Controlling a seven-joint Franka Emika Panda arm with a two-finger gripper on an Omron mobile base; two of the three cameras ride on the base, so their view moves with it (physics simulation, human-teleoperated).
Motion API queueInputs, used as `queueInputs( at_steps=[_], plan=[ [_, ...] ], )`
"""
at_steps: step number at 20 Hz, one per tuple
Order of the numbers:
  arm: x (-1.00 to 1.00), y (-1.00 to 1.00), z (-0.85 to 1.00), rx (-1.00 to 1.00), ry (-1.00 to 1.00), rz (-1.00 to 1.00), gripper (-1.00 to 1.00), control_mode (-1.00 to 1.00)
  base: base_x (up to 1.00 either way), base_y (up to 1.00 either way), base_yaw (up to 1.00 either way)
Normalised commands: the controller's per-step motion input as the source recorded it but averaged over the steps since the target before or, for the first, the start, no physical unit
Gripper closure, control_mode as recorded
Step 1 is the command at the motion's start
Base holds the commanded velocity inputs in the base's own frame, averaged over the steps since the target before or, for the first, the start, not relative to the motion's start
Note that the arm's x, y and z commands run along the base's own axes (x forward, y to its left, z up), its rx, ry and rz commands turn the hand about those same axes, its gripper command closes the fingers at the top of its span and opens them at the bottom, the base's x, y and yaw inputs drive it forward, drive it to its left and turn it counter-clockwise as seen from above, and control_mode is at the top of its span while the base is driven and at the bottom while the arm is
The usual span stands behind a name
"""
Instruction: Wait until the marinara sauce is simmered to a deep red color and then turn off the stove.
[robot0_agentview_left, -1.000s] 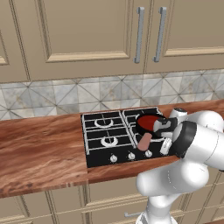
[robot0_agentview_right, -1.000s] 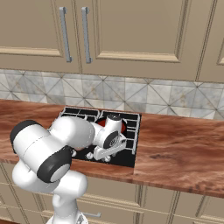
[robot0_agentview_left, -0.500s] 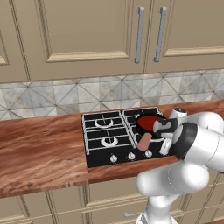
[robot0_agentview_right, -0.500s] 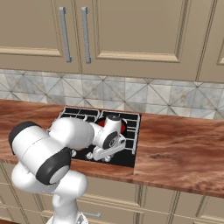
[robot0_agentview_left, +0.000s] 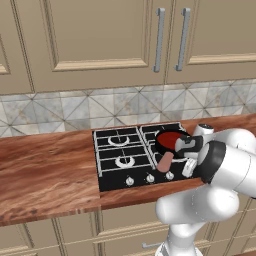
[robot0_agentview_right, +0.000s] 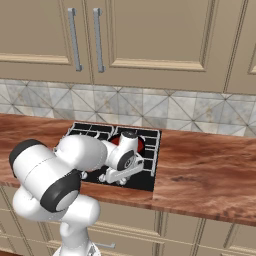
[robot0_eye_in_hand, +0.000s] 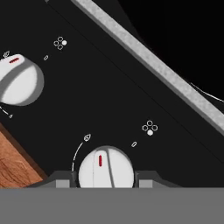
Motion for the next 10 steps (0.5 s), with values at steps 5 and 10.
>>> queueInputs(
  at_steps=[5,10],
  plan=[
    [-0.01,0.00,-0.06,0.00,-0.01,-0.05,1.00,-1.00,0.00,0.00,0.00],
    [0.00,0.00,-0.02,0.00,0.00,-0.11,1.00,-1.00,0.00,0.00,0.00]
  ],
)
